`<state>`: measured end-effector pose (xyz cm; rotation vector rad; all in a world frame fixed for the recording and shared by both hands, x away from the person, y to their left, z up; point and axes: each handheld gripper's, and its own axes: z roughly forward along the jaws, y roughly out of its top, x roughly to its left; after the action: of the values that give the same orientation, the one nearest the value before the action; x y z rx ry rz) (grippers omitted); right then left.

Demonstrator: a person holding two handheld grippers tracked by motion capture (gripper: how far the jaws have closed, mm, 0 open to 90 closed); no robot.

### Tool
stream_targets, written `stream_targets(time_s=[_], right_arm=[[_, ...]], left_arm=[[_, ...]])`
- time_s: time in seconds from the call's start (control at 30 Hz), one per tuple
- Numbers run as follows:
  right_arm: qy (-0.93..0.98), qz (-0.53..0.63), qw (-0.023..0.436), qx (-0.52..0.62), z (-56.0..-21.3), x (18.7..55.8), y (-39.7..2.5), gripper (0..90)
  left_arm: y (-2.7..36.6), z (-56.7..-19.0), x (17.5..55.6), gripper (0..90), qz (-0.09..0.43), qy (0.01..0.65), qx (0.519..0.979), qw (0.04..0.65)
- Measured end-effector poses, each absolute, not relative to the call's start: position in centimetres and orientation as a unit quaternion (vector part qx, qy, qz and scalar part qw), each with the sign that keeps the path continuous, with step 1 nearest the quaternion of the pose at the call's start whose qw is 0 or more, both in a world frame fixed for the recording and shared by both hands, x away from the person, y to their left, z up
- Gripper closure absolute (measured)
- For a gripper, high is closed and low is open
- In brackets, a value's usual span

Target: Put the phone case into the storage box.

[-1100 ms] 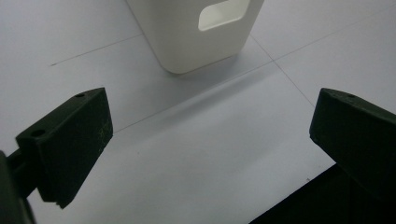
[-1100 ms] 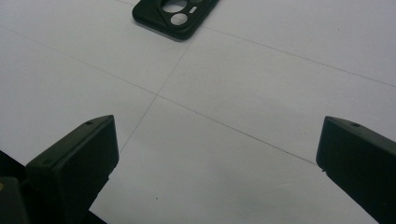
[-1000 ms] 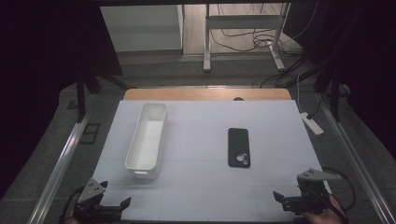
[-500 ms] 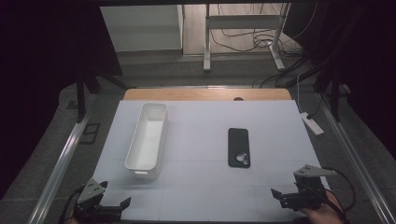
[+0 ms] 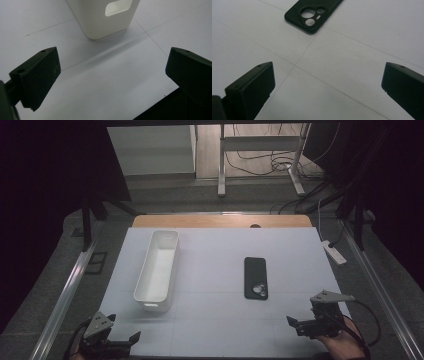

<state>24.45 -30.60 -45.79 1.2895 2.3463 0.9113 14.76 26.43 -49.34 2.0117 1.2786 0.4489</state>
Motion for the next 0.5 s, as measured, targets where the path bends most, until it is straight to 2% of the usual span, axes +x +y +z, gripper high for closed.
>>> stream_targets(time_s=[0.5], right_arm=[[0.836,0.306,0.15,0.43,-45.6,26.3,-29.8,0.0]], left_arm=[[26.4,-49.3,14.8,0.6,0.173,0.494,0.777,0.35]])
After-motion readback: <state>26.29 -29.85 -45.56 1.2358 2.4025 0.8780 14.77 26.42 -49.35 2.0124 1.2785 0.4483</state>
